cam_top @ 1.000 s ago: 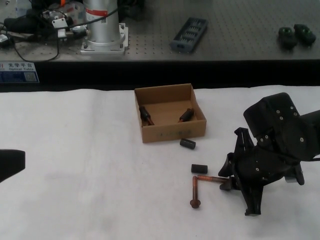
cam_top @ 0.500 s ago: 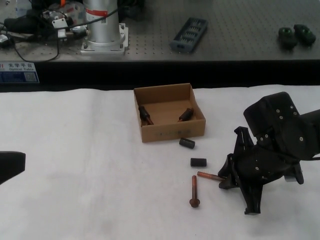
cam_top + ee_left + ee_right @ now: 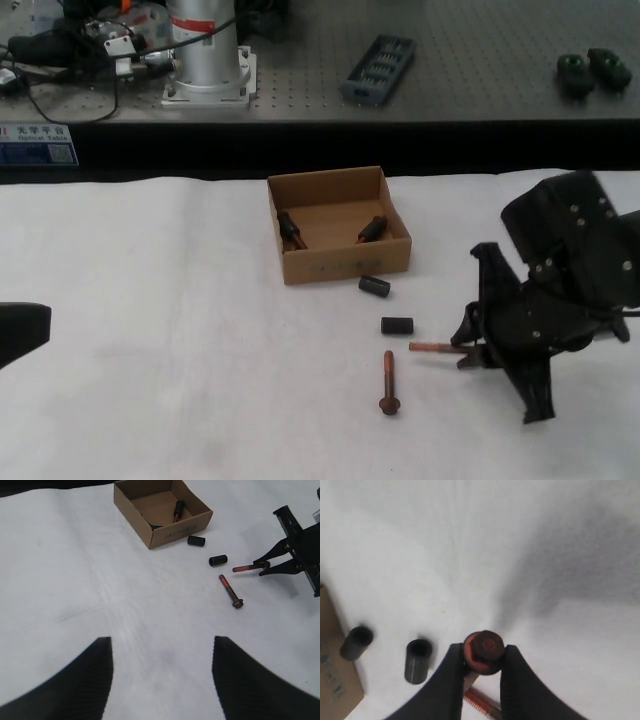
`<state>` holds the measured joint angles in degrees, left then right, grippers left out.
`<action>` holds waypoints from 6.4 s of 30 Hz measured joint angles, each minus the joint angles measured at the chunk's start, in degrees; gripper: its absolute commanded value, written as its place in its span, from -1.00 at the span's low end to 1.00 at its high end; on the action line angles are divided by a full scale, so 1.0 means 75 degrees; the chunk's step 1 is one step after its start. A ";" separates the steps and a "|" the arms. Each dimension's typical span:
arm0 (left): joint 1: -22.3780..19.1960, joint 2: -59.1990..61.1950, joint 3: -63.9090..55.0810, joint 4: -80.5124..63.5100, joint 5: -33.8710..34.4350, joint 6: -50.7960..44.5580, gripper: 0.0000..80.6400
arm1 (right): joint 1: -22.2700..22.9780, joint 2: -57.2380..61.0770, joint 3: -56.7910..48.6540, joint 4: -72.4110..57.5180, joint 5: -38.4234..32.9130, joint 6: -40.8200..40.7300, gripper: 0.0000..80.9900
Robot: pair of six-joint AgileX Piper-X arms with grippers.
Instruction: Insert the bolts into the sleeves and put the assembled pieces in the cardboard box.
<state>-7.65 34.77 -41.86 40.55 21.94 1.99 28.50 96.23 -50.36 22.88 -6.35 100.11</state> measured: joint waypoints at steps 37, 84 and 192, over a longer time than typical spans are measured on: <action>0.0000 0.1198 0.0000 -0.0270 0.0867 -0.0184 -0.03 | -0.0015 -0.3011 0.0019 0.3058 -0.1355 -1.3348 -0.93; 0.0000 0.1198 0.0000 -0.0797 0.0926 -0.0265 -0.03 | -0.0015 0.1562 -0.2647 0.4309 -0.0616 -1.3807 -0.93; -0.2626 0.4372 -0.0111 -0.3603 -0.0193 0.2879 -0.03 | 0.0925 -0.3319 -0.0508 0.5216 0.1106 -1.2383 -0.93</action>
<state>-27.34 67.56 -42.69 13.52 20.49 23.58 35.44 71.34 -54.17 61.99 1.95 7.23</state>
